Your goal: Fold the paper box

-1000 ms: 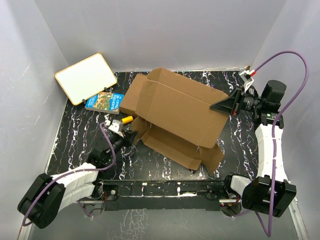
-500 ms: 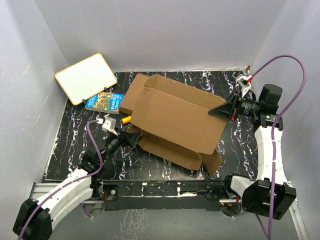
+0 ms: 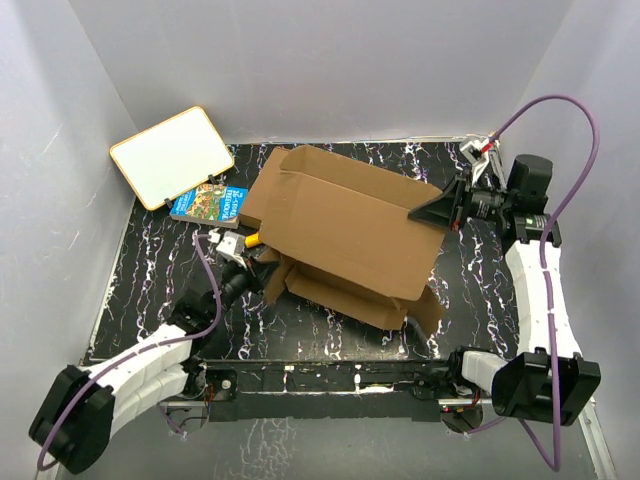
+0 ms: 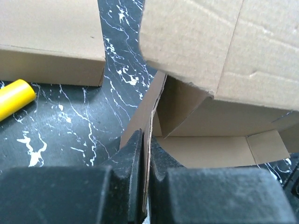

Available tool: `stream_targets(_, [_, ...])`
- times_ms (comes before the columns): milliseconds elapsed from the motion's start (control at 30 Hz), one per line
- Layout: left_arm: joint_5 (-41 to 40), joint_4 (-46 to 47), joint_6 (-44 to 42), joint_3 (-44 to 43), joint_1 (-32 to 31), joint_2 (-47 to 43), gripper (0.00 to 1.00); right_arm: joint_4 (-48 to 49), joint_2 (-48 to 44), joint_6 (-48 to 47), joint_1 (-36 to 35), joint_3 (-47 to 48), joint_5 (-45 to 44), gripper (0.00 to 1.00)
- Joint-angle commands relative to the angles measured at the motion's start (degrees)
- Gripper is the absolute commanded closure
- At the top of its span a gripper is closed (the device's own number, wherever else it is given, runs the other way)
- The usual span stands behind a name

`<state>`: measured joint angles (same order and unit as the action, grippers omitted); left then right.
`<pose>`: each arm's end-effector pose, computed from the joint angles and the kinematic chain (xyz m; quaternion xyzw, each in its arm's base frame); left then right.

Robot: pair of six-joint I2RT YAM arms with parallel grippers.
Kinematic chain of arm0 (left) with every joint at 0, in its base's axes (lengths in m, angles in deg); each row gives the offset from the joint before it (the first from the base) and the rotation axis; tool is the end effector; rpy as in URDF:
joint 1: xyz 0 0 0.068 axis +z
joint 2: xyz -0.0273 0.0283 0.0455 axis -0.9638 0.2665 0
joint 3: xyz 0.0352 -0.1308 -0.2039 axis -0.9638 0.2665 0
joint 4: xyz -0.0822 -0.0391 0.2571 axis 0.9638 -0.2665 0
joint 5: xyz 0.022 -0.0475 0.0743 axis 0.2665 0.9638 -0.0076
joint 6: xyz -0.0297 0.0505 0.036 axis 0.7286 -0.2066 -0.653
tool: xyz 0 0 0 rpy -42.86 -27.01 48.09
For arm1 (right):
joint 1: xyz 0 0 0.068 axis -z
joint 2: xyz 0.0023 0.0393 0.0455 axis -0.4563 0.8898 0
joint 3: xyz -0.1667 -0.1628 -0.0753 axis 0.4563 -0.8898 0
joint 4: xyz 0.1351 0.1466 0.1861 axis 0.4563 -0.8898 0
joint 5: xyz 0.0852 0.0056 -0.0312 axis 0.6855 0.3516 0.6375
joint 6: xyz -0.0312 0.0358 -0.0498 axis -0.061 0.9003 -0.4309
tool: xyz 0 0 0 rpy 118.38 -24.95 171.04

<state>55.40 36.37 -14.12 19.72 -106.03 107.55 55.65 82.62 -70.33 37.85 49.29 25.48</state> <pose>0.1936 -0.1256 0.1750 0.0885 0.7098 -0.3553 0.6018 0.2537 0.0080 0.3385 -0.2589 0.6840 0.5302 0.4289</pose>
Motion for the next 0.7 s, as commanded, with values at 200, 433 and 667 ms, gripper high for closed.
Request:
stream_targets(200, [-1.6, 25.6, -8.3, -12.9, -0.2, 26.9, 1.00, 4.5, 6.5, -7.2, -1.2, 17.7, -4.8, 0.92])
stream_targets(433, [-0.5, 35.8, -13.0, -20.3, -0.2, 41.8, 1.00, 7.8, 5.1, -7.7, 0.6, 12.0, -6.7, 0.92])
stream_targets(667, [1.1, 36.9, -14.9, -19.6, 0.0, 44.2, 1.00, 7.8, 6.8, -6.1, 5.1, 10.0, -6.8, 0.92])
